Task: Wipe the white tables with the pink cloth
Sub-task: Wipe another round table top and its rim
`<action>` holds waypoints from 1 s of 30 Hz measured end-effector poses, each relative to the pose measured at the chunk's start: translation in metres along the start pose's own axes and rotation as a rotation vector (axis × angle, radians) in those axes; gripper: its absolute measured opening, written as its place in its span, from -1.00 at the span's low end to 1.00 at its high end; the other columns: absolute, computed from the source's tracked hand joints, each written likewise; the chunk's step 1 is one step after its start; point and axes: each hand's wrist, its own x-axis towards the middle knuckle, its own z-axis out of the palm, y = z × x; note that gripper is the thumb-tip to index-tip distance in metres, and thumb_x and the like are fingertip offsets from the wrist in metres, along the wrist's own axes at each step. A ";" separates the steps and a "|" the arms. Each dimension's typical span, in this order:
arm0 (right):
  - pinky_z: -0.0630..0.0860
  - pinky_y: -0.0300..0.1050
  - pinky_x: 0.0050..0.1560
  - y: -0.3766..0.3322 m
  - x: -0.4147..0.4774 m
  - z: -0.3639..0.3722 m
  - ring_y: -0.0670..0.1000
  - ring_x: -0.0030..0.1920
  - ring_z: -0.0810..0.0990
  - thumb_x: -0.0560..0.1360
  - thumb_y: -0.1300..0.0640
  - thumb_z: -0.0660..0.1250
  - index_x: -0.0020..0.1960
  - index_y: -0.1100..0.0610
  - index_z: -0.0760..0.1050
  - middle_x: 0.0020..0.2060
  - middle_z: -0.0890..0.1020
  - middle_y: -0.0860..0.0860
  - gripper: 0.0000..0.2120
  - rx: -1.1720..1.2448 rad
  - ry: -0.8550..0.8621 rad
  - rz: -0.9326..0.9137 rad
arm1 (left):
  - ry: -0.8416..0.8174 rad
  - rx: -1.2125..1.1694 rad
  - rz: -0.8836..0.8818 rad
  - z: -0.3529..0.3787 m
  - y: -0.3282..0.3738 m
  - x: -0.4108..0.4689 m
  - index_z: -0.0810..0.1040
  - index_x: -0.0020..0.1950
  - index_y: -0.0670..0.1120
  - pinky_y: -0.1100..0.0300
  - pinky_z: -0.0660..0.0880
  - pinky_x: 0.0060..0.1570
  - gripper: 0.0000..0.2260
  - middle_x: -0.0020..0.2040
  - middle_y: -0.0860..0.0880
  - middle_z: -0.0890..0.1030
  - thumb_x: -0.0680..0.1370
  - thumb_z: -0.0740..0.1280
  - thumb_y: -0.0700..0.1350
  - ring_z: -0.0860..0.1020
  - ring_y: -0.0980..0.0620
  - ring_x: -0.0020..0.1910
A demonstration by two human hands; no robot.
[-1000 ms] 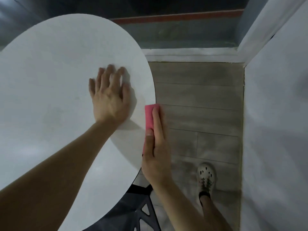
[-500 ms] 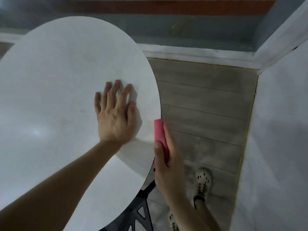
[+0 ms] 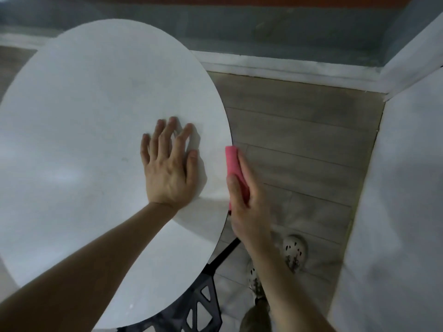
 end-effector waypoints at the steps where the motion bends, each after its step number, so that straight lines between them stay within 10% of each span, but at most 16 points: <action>1: 0.57 0.02 0.34 -0.001 -0.019 -0.002 -0.11 0.30 0.55 0.75 0.01 0.25 0.68 -0.03 0.32 0.44 0.60 0.09 -0.50 -0.008 -0.018 0.027 | -0.005 -0.006 -0.005 -0.001 0.001 0.000 0.41 0.64 0.04 -0.32 0.11 0.64 -0.52 0.69 -0.09 0.34 0.72 0.11 0.08 0.20 -0.14 0.73; 10: 0.49 -0.18 0.42 -0.048 0.201 0.017 -0.23 0.26 0.59 0.74 0.16 0.31 0.57 0.09 0.50 0.43 0.63 -0.09 -0.59 0.044 -0.238 -0.058 | -0.016 -0.020 0.003 -0.001 0.000 0.000 0.42 0.65 0.03 -0.34 0.10 0.64 -0.52 0.70 -0.10 0.32 0.73 0.12 0.06 0.18 -0.14 0.74; 18: 0.41 -0.22 0.53 -0.027 0.072 -0.017 -0.16 0.54 0.47 0.75 0.15 0.31 0.63 0.00 0.39 0.57 0.47 -0.10 -0.54 -0.051 -0.167 -0.068 | 0.035 -0.027 0.064 0.012 -0.011 -0.003 0.39 0.69 0.00 -0.42 0.15 0.59 -0.48 0.73 -0.08 0.27 0.74 0.10 0.09 0.17 -0.19 0.74; 21: 0.54 -0.01 0.44 -0.046 0.163 -0.001 -0.09 0.31 0.59 0.75 0.15 0.30 0.62 0.07 0.43 0.51 0.56 -0.01 -0.56 -0.151 -0.303 -0.013 | 0.028 -0.033 0.061 0.012 -0.009 -0.006 0.38 0.70 -0.03 -0.45 0.16 0.58 -0.48 0.73 -0.12 0.27 0.73 0.16 0.04 0.19 -0.24 0.73; 24: 0.56 -0.34 0.16 -0.077 0.279 0.037 -0.20 0.15 0.68 0.69 0.02 0.38 0.54 -0.02 0.53 0.20 0.68 -0.38 -0.58 -0.179 -0.502 -0.037 | -0.002 -0.024 0.075 0.006 -0.010 -0.007 0.44 0.67 -0.04 -0.40 0.18 0.59 -0.49 0.71 -0.10 0.32 0.72 0.20 0.06 0.23 -0.23 0.71; 26: 0.54 -0.44 0.10 -0.091 0.314 0.058 -0.33 0.17 0.66 0.63 -0.07 0.40 0.49 -0.04 0.58 0.06 0.65 -0.52 -0.56 -0.195 -0.554 -0.046 | -0.028 -0.046 0.072 -0.005 -0.015 0.006 0.53 0.57 -0.03 -0.23 0.26 0.53 -0.51 0.61 -0.03 0.46 0.70 0.23 0.14 0.38 -0.18 0.62; 30: 0.51 -0.07 0.49 -0.082 0.281 0.052 -0.13 0.45 0.57 0.74 0.20 0.30 0.58 0.15 0.48 0.42 0.61 -0.16 -0.59 -0.129 -0.548 -0.062 | 0.114 -0.079 -0.119 -0.012 -0.033 0.088 0.59 0.33 -0.03 -0.08 0.39 0.20 -0.65 0.23 -0.01 0.61 0.72 0.22 0.16 0.54 -0.16 0.20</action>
